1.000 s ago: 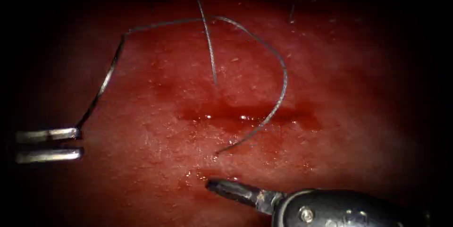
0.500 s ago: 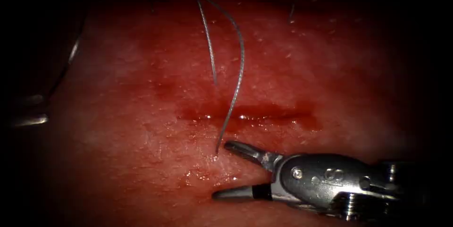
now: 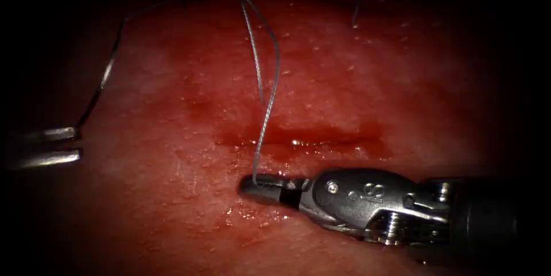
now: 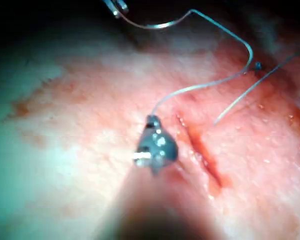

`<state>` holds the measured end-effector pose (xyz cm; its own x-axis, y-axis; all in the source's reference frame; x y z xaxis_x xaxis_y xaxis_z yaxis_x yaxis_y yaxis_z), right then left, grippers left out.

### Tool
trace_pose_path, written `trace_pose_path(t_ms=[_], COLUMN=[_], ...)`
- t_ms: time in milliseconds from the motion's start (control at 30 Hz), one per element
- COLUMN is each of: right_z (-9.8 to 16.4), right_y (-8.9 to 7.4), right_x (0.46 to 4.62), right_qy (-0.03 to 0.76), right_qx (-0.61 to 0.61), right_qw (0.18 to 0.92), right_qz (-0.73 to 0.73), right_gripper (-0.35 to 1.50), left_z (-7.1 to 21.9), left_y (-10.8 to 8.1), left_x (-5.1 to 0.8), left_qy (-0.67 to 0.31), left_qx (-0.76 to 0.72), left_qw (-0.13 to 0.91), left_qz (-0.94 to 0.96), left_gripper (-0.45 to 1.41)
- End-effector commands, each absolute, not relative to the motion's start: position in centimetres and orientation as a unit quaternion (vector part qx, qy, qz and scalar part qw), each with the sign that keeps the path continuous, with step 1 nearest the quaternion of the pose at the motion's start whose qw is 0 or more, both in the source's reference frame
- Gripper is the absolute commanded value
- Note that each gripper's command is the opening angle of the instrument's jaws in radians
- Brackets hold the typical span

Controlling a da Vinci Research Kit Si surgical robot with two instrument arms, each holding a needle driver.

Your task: Wound Closure

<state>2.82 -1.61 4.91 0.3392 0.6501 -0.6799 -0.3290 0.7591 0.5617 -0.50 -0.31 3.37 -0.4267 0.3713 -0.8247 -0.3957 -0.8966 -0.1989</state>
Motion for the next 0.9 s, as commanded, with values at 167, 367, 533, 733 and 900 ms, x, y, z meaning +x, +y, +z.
trace_pose_path(t_ms=[167, 367, 533, 733, 900], right_z=[4.7, 4.0, 3.5, 3.1, 2.9], right_y=[-1.7, -2.0, -2.3, -2.5, -2.5], right_x=[2.65, 2.42, 2.49, 2.62, 2.67], right_qy=[0.485, 0.491, 0.506, 0.514, 0.535], right_qx=[0.171, 0.175, 0.191, 0.203, 0.195], right_qw=[0.798, 0.799, 0.796, 0.794, 0.789], right_qz=[0.314, 0.3, 0.272, 0.254, 0.23], right_gripper=[-0.35, -0.35, -0.35, -0.35, 0.17], left_z=[3.4, 3.5, 3.5, 3.4, 3.4], left_y=[-0.3, -0.3, -0.4, -0.4, -0.4], left_x=[-0.56, -0.59, -0.62, -0.62, -0.59], left_qy=[0.011, 0.008, 0.005, 0.002, 0.001], left_qx=[-0.488, -0.493, -0.496, -0.499, -0.5], left_qw=[0.224, 0.219, 0.218, 0.215, 0.214], left_qz=[0.844, 0.842, 0.841, 0.84, 0.839], left_gripper=[-0.45, -0.45, -0.45, -0.45, -0.45])
